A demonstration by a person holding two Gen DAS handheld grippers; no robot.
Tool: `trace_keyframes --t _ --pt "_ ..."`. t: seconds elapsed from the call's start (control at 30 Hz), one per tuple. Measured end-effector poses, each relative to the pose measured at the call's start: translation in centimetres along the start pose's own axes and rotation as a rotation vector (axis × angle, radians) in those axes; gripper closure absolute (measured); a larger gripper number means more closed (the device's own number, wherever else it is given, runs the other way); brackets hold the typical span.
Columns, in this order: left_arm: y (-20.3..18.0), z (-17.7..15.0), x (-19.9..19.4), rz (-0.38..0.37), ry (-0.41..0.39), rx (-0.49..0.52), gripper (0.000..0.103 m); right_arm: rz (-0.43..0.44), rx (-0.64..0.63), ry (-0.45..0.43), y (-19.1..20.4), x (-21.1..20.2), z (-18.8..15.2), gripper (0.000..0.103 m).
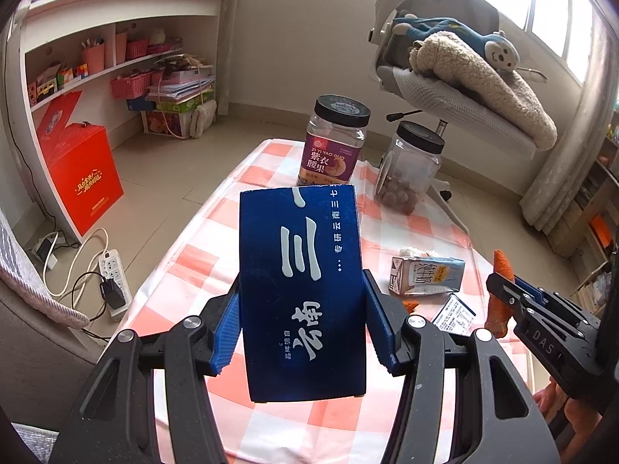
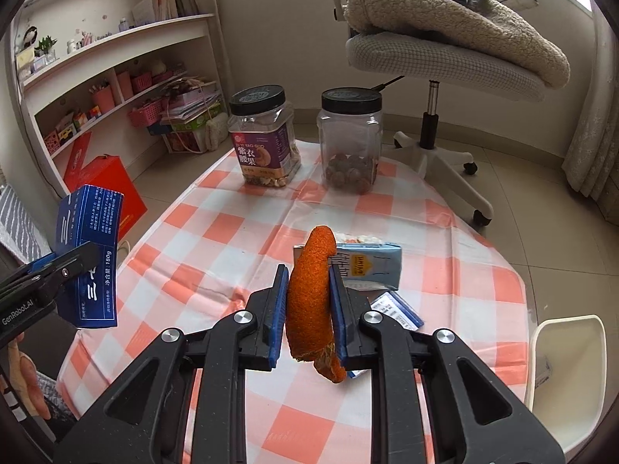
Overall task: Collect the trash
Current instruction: 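Grasp the orange peel with the right tool and lift it, then carry peel and blue box to the white bin and release both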
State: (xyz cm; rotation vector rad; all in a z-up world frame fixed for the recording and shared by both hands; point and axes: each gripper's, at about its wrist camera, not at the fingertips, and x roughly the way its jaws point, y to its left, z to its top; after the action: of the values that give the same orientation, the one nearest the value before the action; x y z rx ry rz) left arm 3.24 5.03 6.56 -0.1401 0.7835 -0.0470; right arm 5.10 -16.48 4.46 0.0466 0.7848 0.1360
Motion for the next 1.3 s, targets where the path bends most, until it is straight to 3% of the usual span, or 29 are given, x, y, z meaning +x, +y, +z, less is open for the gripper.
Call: trace_keyframes --t 0.37,1.3 --pt "-3.9 -0.3 0.7 -0.040 0.011 0.049 0.047 -0.020 0.066 -0.023 -3.6 -1.3 -0.3 0.083" --pt "-15.0 -1.7 1.0 -0.173 0.022 0.192 0.047 -0.188 0.177 -0.039 -14.4 -6.1 -2.8 0.083"
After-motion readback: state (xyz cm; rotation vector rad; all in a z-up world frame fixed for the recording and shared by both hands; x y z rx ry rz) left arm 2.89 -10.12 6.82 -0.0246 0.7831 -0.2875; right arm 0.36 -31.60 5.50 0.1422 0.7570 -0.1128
